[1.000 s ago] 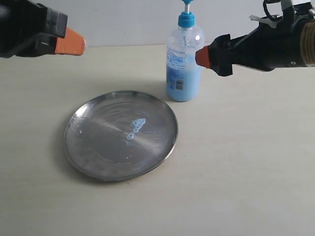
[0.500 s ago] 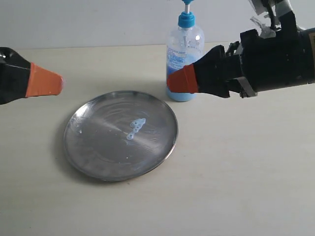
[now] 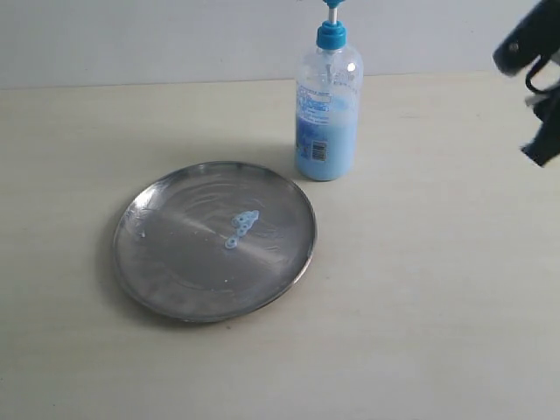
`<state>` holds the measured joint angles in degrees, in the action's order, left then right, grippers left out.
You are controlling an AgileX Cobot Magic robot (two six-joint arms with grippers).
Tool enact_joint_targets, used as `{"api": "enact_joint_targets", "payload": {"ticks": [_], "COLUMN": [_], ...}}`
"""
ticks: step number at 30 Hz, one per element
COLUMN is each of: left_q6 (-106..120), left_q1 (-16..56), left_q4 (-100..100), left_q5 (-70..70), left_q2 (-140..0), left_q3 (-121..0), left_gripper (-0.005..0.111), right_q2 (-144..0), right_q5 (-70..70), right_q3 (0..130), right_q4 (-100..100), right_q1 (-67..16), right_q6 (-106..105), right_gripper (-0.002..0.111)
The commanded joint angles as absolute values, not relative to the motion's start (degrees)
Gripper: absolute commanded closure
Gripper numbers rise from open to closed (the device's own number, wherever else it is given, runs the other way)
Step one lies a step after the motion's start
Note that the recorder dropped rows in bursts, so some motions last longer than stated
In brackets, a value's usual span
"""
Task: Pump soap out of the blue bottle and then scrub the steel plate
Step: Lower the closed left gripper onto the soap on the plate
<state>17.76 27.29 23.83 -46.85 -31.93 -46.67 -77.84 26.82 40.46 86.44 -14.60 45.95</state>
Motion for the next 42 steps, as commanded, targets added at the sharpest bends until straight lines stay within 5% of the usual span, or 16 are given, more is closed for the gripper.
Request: {"api": "enact_joint_targets", "payload": {"ticks": [1, 8, 16, 33, 42], "left_q6": [18.00, 18.00, 15.35, 10.18, 12.18], "left_q1": [27.44, 27.44, 27.44, 27.44, 27.44], "left_q4": [20.82, 18.91, 18.75, 18.93, 19.19], "left_q5": [-46.35, -51.17, -55.14, -53.29, -43.59], "left_q2": [-32.00, -32.00, -32.00, -47.30, -63.49], "left_q3": [-46.55, -46.55, -46.55, -46.55, -46.55], "left_gripper": [0.106, 0.106, 0.106, 0.106, 0.106], "right_q2": [-84.13, -82.97, -72.08, -32.56, -25.84], "right_q5": [39.66, 37.02, 38.40, 28.30, 21.87], "right_q3": [40.01, 41.06, 43.90, 38.23, 31.75], "right_q4": [53.44, 20.56, 3.42, -6.07, -6.07], "right_q1": [-14.56, -14.68, -14.68, -14.68, -14.68], "right_q6": [15.97, 2.31, -7.62, -9.99, -9.99], "right_gripper": [0.051, 0.056, 0.108, 0.108, 0.108]}}
